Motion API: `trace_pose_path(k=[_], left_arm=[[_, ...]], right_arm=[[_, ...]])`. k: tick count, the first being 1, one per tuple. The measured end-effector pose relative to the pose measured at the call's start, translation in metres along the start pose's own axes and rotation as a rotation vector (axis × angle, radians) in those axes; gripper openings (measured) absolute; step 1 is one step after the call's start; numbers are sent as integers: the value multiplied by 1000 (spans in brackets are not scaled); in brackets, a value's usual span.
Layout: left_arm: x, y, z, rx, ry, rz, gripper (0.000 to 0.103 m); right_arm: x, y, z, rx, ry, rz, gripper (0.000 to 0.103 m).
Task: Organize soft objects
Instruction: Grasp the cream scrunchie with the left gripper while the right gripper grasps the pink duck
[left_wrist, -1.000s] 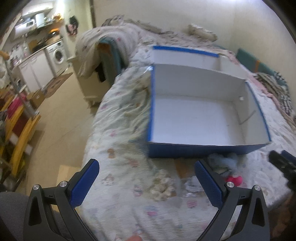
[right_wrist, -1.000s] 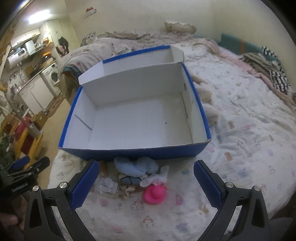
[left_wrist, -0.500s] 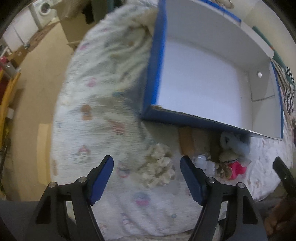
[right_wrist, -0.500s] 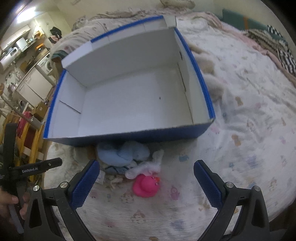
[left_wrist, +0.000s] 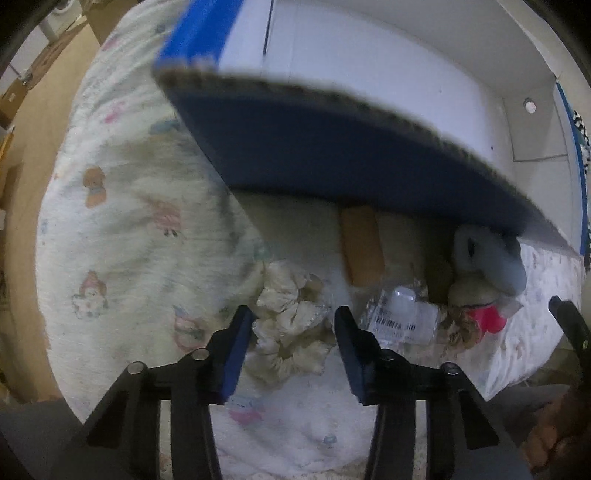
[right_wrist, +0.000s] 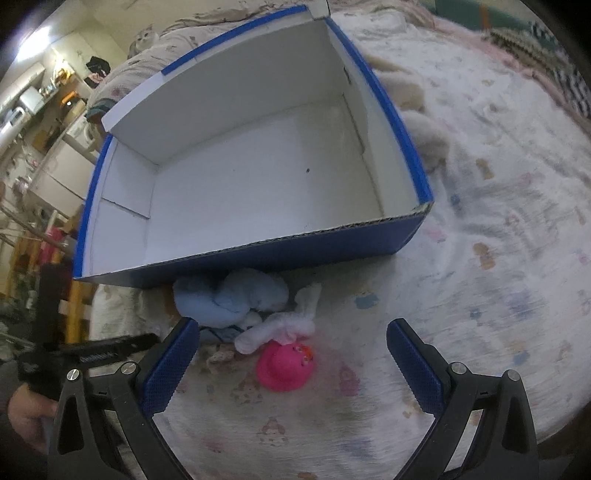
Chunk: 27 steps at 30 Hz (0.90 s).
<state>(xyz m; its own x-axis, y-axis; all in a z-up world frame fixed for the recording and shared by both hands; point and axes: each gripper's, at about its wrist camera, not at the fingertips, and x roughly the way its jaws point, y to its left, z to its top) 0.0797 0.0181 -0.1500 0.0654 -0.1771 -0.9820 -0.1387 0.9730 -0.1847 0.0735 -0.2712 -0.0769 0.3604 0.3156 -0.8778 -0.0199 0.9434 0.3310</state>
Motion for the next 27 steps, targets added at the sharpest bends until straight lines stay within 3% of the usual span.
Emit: trace_pose_path(k=[4,6,9,14,17,20,23,27], left_arm=[[13,5,-8,7,13,-15,24],[15,6,-10,14,6,-9,18],[14,0,-13,47,-22,-11,16],[-12,-8,-11,62,-71,5,16],[-21,-6,-19,60,-96,11,16],[-30,-6,-21,60,-109,12,16],[-41,-3,-26,61,-118,18,16],[-48,-7,-39,66,-137,26,16]], right_arm=[[8,-10,1,59,41,47,103],[13,-13,0,79,67,53,96],[26,-13,-4,75,123,53,82],[51,-1,-14,7,215,23,77],[59,7,-19,-26,238,7,64],[64,13,-20,-37,251,4,59],[66,17,-21,-50,260,-4,40],[61,20,-25,-53,250,3,34]])
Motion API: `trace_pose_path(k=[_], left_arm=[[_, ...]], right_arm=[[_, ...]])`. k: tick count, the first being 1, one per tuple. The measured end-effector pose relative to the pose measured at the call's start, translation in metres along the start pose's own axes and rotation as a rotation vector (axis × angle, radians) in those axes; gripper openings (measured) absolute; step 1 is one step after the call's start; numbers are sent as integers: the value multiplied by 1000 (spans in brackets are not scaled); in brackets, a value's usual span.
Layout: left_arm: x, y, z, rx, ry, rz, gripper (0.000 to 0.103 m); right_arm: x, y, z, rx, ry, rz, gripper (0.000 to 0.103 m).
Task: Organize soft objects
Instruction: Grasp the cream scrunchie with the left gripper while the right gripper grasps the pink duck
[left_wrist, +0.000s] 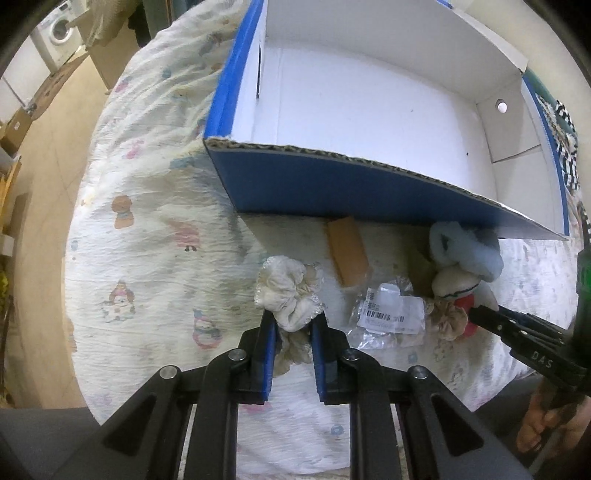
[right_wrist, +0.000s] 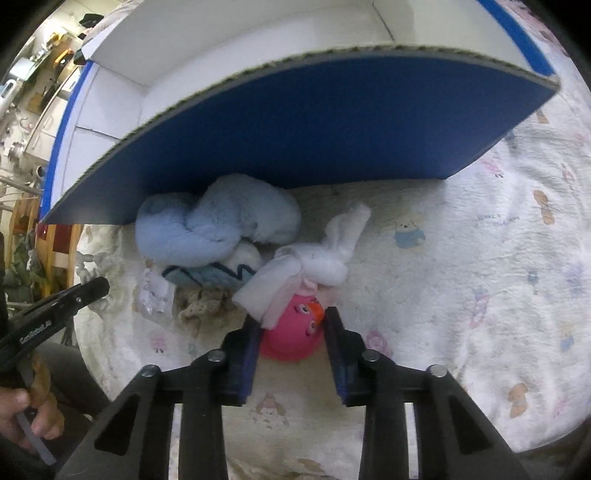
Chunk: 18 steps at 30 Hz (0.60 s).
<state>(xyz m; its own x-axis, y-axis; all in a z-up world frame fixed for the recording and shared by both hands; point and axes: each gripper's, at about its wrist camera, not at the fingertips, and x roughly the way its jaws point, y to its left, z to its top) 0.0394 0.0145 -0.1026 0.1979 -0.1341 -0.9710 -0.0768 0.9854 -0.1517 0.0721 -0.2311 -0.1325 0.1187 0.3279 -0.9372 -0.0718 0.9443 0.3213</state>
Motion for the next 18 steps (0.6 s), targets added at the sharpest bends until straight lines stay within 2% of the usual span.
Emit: trace_pose_path(k=[7,13,14,15,17,18], left_arm=[[-15,-5,2,3,-19,21,16],[-21,-4,-5,-2,-27,32,16],[-22,-5,-6,-1,-28,32,16],[-22,-4,-5,0,-29,34,16],[-24,-7,-6,7,-33,40,16],[-22,-5,-3,8,-33,42,16]], right_arm=[[-8,3,-11,-25,-7,30,34],[7,7,-14,-58,23,-49,34],[10,11,-13,-73,22,-64,39],[13,14,-13,-85,23,-69,51],[20,25,-14,-107,28,-85,60],[25,29,-15,-118,38,-104,60]])
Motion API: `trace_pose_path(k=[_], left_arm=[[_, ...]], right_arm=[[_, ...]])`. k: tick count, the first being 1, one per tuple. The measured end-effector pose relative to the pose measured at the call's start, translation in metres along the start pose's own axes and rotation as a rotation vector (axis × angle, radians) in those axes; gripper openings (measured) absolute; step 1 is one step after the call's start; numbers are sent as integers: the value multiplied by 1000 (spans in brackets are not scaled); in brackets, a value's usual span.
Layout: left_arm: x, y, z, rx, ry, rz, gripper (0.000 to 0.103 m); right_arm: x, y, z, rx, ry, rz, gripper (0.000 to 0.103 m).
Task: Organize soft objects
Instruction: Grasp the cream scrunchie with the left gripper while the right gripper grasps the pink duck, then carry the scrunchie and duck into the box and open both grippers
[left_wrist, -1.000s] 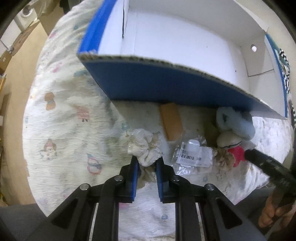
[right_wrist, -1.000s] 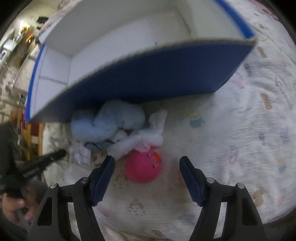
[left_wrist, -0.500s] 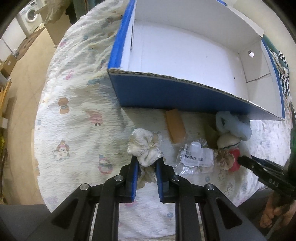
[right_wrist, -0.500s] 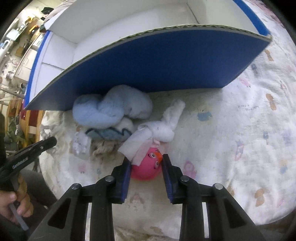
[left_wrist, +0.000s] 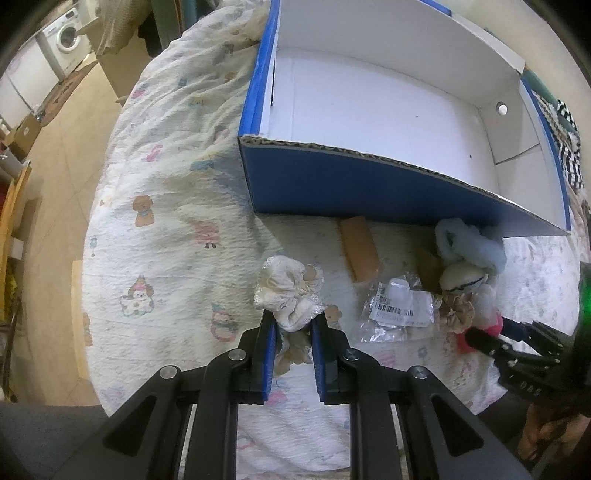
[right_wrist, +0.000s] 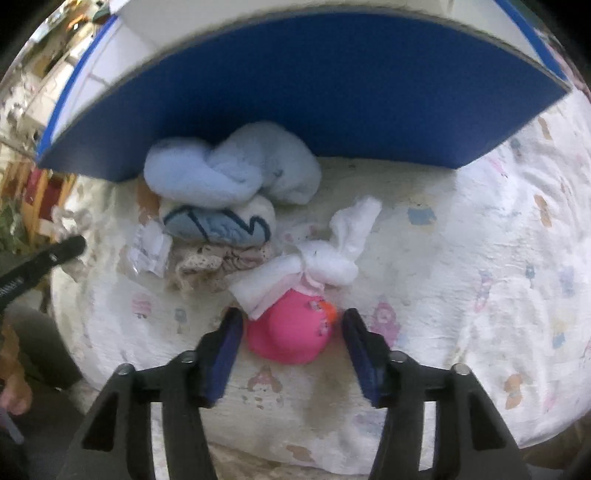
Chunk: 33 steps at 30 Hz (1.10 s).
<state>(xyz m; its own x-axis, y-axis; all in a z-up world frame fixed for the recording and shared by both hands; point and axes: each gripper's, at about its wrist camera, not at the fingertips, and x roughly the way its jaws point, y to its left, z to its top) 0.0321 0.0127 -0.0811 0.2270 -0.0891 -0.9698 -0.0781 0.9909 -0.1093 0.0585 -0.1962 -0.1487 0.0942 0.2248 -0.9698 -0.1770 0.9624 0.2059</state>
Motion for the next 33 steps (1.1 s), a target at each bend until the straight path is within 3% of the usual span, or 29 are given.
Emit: trace_pose_path(k=[5,6,7,13,22,29,33], left_arm=[[3,8,2,-8,0,1,16],[9,11,5,-10,0,2,16],[8,10,6,-9,-1,3,16],[6,14,4,0,-11,11,16],[-30,13,-10,6,-110,20,16],[-71,3,-2,41,-247,35,16],[-81,-10,10,65,-264,13,16]], right_arm=[[14,15,0,-44,10,-37,60],[15,17,0,-49,6,-42,52],[16,20,1,-52,-3,-44,51],[1,22,-8,-42,-25,12,51],[-63,34,-22,-49,-206,121,51],[-99,32,-9,-35,-351,117,51],[-133,8,-1,-28,-380,132,51]])
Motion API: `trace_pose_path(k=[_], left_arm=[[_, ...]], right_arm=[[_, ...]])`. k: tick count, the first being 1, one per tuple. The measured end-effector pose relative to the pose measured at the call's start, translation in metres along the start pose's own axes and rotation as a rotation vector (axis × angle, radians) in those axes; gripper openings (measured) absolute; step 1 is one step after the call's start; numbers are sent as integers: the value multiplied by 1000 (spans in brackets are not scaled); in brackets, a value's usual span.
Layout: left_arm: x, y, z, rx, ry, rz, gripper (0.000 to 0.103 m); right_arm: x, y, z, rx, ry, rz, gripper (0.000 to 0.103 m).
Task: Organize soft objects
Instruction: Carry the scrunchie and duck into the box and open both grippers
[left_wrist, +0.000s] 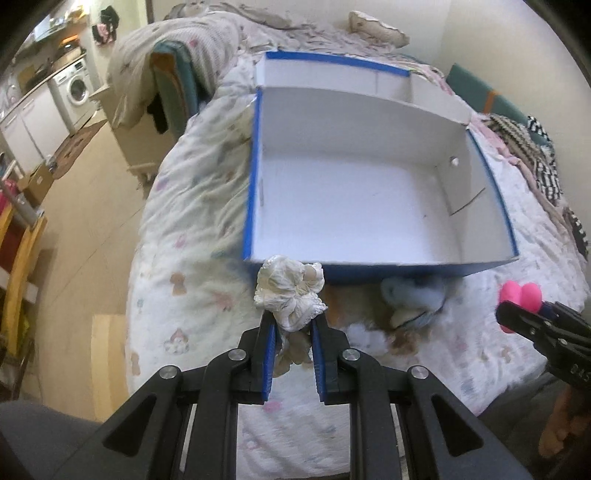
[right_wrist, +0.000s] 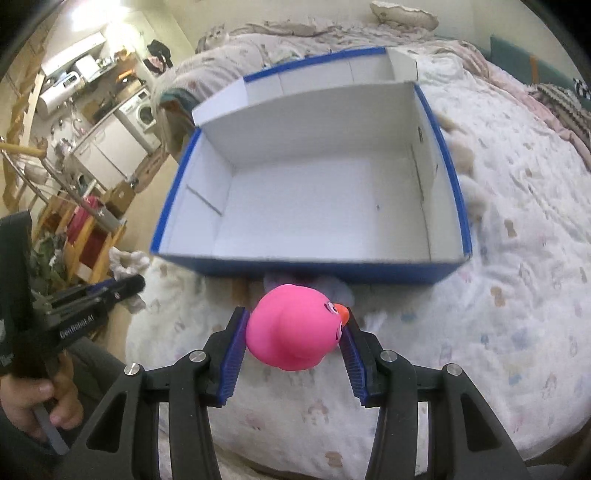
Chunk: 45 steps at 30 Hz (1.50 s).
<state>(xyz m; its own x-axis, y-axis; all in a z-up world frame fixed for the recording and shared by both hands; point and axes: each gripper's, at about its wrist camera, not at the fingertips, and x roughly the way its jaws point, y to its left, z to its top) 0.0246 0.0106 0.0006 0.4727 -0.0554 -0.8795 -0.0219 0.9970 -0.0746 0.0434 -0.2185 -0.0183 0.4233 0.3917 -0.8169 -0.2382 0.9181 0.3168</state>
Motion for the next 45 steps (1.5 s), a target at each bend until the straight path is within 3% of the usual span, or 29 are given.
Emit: trace_pose_path(k=[11,19,23,28,35,45], left_arm=[[16,-34,54,86,-18,-34,16],[45,-53,95,130,-20,-39,16],[75,-52,97,121,-2,-105,16],[103,-52,92,86,27,-117,16],[121,-67,88,160,45,-62,17],[135,-71,82,163,95,-75,18]], right_arm=[[2,-6,61,-22,-41,-1,51],[32,-16,100,-22,-44,-21,51],[55,-32,98,34,-36,-35,51],[86,-47,88,84,55,-30,51],[110,-49,79,25,126,-109,51],[121,-52,75,44,178,-72,51]])
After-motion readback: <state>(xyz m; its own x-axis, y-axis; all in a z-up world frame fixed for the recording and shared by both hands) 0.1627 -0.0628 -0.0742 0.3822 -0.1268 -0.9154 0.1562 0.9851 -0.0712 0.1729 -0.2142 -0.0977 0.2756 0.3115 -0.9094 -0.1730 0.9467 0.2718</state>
